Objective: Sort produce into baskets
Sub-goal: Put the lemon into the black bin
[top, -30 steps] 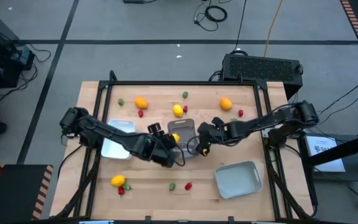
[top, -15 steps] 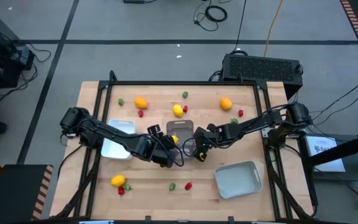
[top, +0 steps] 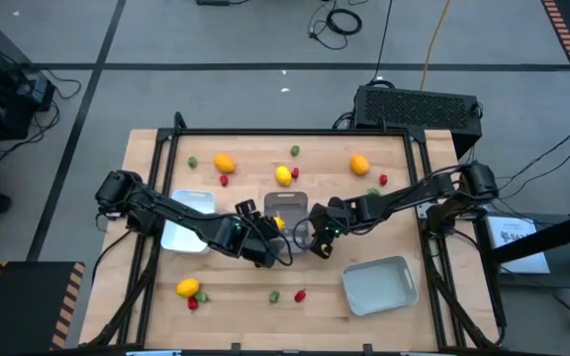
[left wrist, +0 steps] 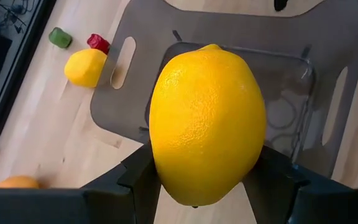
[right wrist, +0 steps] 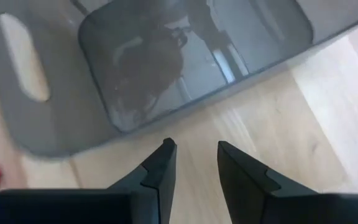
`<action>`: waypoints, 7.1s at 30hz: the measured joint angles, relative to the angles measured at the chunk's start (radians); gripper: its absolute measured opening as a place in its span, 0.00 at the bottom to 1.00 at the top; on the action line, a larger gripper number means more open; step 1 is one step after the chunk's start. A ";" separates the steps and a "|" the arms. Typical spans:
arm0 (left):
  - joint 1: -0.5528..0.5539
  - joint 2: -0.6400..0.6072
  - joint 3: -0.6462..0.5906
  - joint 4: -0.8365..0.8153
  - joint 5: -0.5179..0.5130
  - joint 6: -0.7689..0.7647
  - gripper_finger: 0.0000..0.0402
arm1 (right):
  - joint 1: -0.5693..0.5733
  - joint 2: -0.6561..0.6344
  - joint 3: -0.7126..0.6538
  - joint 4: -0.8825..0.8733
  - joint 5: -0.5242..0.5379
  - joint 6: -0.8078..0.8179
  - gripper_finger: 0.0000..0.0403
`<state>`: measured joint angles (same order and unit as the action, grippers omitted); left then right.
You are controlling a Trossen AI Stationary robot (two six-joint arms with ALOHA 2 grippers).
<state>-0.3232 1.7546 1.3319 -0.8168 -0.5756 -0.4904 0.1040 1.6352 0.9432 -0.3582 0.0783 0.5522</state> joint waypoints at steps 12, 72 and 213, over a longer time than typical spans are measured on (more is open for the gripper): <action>0.011 0.000 -0.030 0.129 -0.005 0.059 0.49 | 0.047 -0.224 0.000 -0.066 0.076 -0.014 0.27; -0.520 -0.052 0.080 -0.520 0.466 -0.607 0.68 | 0.140 -0.279 0.000 0.081 0.158 -0.133 0.27; 0.749 -0.154 -0.060 -0.164 0.290 0.418 0.68 | 0.114 -0.160 -0.001 0.105 0.156 -0.197 0.27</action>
<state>0.4259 1.6001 1.2718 -0.9803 -0.2860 -0.0722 0.2176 1.4749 0.9421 -0.2527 0.2340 0.3550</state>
